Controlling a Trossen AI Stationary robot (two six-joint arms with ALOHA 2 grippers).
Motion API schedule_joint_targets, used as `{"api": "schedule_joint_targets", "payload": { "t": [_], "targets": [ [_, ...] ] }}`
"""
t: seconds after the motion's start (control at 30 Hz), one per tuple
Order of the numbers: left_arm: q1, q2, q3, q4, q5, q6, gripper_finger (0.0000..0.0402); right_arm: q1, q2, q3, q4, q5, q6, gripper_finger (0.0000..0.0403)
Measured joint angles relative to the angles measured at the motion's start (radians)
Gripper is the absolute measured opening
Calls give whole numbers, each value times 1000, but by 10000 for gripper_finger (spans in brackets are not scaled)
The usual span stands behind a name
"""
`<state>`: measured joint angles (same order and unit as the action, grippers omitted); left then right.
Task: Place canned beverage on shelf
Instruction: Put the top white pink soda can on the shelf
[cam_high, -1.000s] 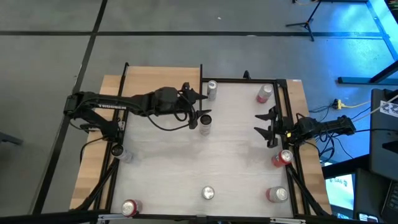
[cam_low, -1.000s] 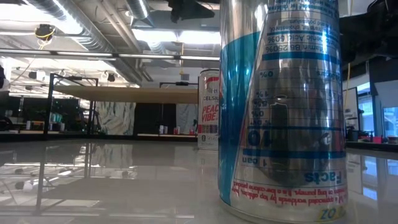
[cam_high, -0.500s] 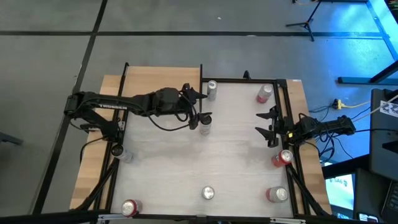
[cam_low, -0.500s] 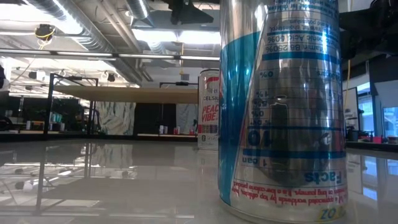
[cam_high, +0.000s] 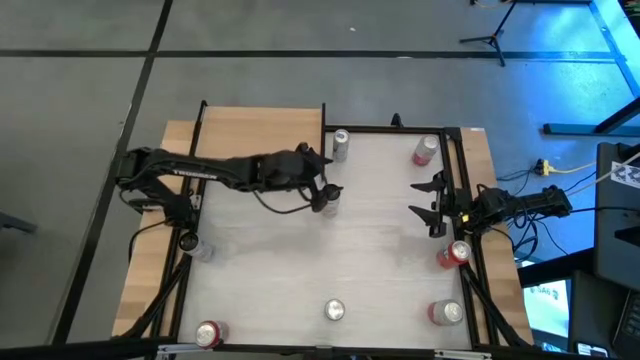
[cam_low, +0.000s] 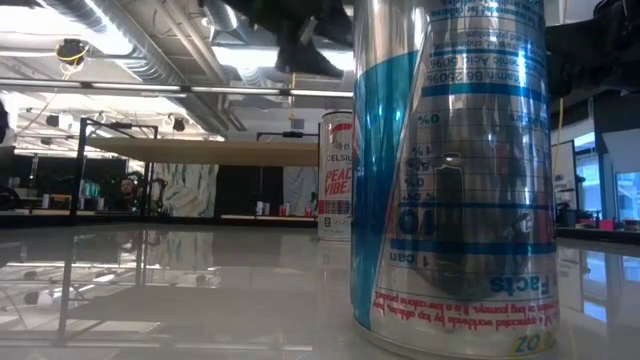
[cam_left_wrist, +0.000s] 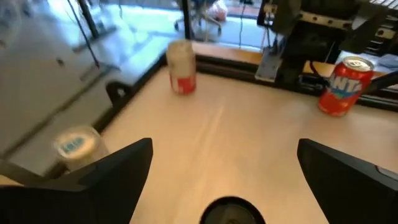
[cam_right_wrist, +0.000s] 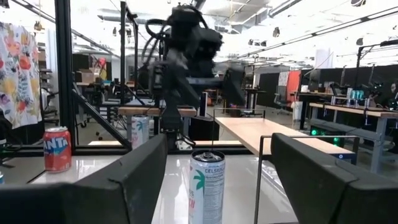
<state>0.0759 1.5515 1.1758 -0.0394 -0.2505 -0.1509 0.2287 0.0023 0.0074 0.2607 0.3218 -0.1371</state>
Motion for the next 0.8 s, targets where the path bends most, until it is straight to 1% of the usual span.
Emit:
{"api": "schedule_joint_targets", "payload": {
  "t": [0.1, 0.3, 0.47, 0.57, 0.67, 0.8],
  "targets": [
    [23, 20, 43, -101, 29, -45, 391, 0, 0, 0, 7, 0, 0, 287],
    [34, 69, 232, -352, 3, -52, 390, 0, 0, 0, 8, 1, -31, 287],
    [33, 136, 359, -473, 10, -49, 390, 0, 0, 0, 1, 8, -32, 287],
    [33, 167, 380, -526, 16, -50, 390, 0, 0, 0, -2, 8, -32, 287],
    [33, 190, 380, -539, 53, -51, 390, 0, 0, 0, -2, 8, -32, 287],
    [32, 216, 380, -546, 57, -52, 390, 0, 0, 0, -2, 8, -32, 287]
  ]
}}
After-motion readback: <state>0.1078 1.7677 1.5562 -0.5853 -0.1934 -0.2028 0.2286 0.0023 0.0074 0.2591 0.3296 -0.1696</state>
